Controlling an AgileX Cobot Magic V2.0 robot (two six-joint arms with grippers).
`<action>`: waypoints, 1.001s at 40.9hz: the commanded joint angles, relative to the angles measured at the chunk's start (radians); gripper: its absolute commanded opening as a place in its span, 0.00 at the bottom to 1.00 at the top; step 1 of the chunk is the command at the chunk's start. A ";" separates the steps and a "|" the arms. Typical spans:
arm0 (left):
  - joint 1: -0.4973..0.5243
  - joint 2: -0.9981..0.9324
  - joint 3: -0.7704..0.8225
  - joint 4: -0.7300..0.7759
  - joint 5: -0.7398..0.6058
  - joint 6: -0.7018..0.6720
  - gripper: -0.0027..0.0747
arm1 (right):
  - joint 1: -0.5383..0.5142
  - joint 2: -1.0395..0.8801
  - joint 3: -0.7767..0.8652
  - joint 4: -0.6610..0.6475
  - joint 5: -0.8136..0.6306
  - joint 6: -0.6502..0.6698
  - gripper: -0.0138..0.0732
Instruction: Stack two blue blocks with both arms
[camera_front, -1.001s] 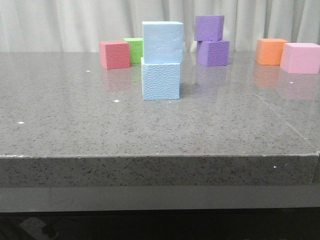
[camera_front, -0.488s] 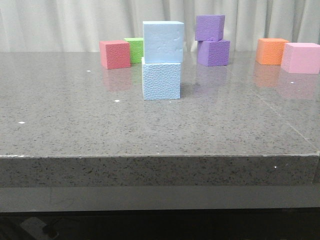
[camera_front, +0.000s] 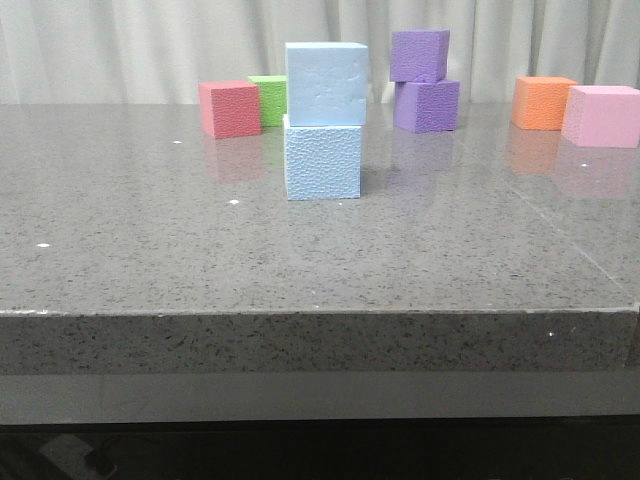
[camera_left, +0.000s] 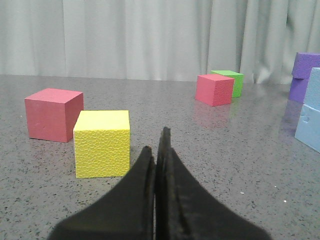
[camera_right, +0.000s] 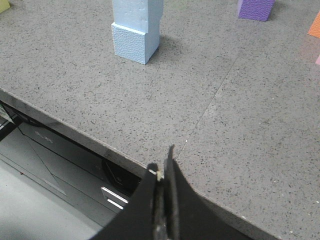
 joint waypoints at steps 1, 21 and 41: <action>-0.003 -0.021 0.001 -0.009 -0.080 -0.005 0.01 | -0.005 0.005 -0.022 0.003 -0.069 -0.006 0.08; -0.005 -0.021 0.001 -0.009 -0.080 -0.005 0.01 | -0.335 -0.369 0.536 -0.002 -0.759 -0.006 0.08; -0.005 -0.017 0.001 -0.009 -0.080 -0.005 0.01 | -0.407 -0.420 0.699 -0.002 -0.883 -0.006 0.08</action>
